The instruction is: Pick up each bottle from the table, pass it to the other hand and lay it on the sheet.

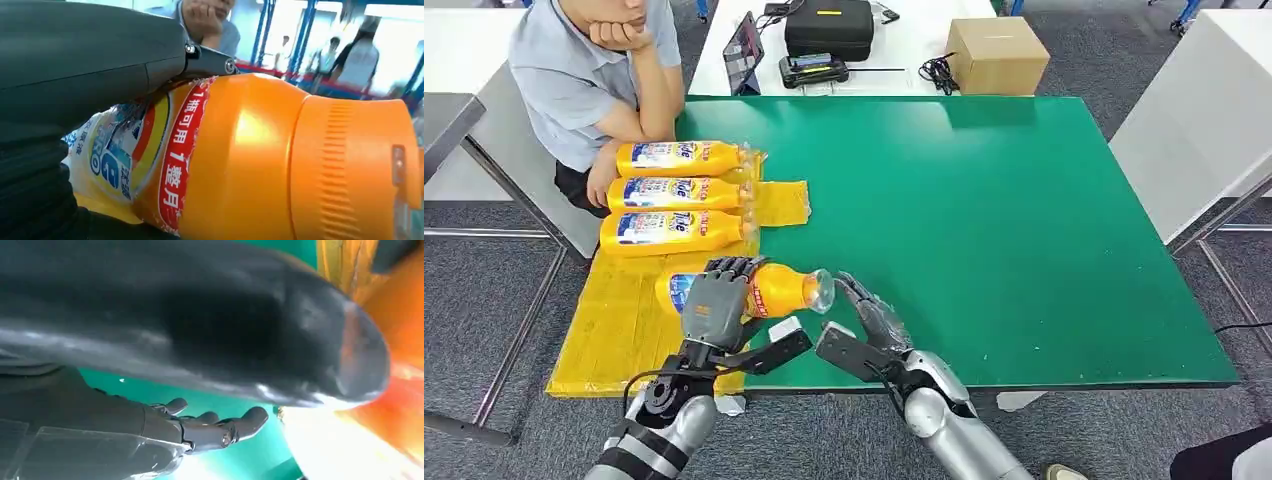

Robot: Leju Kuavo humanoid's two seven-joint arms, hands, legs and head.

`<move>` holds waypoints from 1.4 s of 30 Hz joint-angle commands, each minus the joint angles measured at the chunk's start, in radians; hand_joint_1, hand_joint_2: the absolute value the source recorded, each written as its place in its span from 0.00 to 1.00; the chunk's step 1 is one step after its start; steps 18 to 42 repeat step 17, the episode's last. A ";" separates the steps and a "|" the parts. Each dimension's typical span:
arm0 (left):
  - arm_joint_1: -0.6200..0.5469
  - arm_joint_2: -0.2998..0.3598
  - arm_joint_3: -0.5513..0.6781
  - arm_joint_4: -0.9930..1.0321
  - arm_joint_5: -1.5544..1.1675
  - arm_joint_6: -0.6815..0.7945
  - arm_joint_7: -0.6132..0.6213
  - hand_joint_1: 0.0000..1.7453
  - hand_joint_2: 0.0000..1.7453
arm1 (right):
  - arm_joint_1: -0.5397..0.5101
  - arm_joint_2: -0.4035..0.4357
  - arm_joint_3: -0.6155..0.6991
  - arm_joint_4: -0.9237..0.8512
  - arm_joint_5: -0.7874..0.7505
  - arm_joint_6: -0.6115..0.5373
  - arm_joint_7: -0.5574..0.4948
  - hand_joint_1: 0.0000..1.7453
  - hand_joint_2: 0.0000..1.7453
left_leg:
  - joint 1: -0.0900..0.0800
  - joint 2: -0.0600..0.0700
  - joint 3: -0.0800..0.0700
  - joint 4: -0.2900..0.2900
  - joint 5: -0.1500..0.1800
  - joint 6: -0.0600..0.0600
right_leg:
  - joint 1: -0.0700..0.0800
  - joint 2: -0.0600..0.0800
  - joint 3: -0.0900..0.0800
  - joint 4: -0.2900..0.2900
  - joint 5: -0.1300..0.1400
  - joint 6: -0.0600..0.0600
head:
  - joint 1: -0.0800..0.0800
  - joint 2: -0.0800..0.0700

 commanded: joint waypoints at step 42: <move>-0.253 0.116 0.130 0.486 -0.068 -0.218 0.064 0.86 1.00 | 0.024 0.035 -0.067 -0.047 0.018 0.016 -0.012 0.00 0.00 | 0.001 0.001 0.002 0.000 0.000 -0.003 | 0.001 0.000 0.002 0.000 -0.001 -0.002 | 0.000 0.000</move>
